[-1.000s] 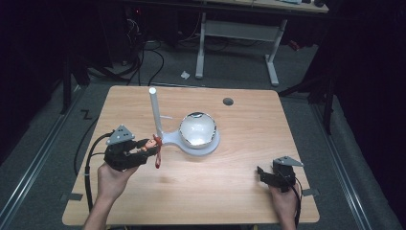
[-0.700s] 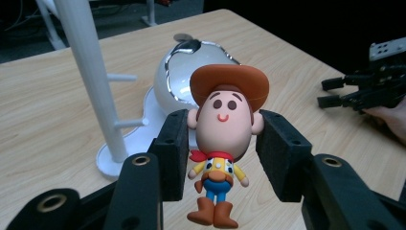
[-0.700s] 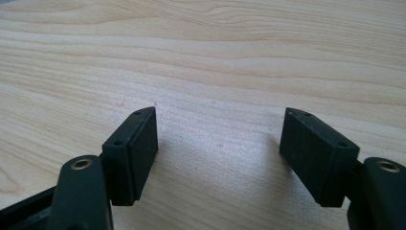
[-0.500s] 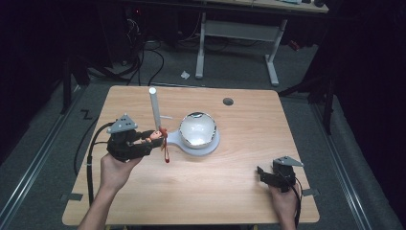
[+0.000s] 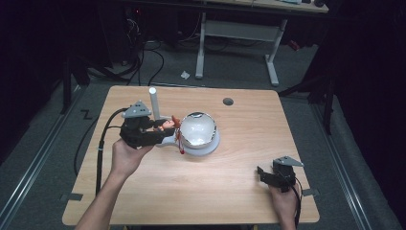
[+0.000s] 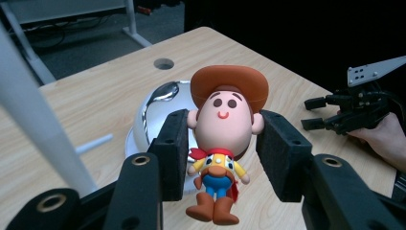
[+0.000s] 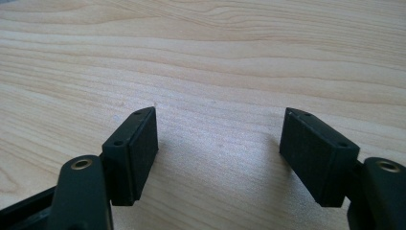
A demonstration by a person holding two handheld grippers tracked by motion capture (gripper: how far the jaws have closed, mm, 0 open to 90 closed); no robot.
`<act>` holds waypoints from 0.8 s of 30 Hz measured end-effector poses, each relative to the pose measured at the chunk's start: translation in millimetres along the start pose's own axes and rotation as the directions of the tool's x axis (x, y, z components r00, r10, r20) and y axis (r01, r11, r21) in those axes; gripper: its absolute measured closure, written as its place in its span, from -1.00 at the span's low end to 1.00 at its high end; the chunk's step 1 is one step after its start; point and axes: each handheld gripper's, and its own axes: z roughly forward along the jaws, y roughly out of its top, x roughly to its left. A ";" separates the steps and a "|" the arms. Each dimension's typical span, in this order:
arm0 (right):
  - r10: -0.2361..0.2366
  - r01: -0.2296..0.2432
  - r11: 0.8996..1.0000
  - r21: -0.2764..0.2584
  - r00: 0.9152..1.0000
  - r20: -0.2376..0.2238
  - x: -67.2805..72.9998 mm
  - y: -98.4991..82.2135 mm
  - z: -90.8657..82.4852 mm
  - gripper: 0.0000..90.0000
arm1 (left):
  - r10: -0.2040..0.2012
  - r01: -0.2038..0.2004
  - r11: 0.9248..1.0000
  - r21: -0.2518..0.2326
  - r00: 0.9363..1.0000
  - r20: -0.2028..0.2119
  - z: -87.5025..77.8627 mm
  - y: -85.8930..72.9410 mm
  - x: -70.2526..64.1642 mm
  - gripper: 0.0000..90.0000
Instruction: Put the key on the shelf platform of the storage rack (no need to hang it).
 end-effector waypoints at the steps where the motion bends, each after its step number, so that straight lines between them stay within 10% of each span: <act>1: 0.001 -0.001 1.000 0.000 1.000 0.000 0.1 0.0 0.0 -0.34 | 0.007 -0.007 1.000 0.003 1.000 0.001 2.5 3.1 -0.5 0.25; 24: -0.002 0.002 1.000 0.000 1.000 -0.001 -0.1 0.0 0.0 -0.35 | 0.028 -0.025 0.998 0.051 0.998 -0.048 64.1 16.2 5.5 0.24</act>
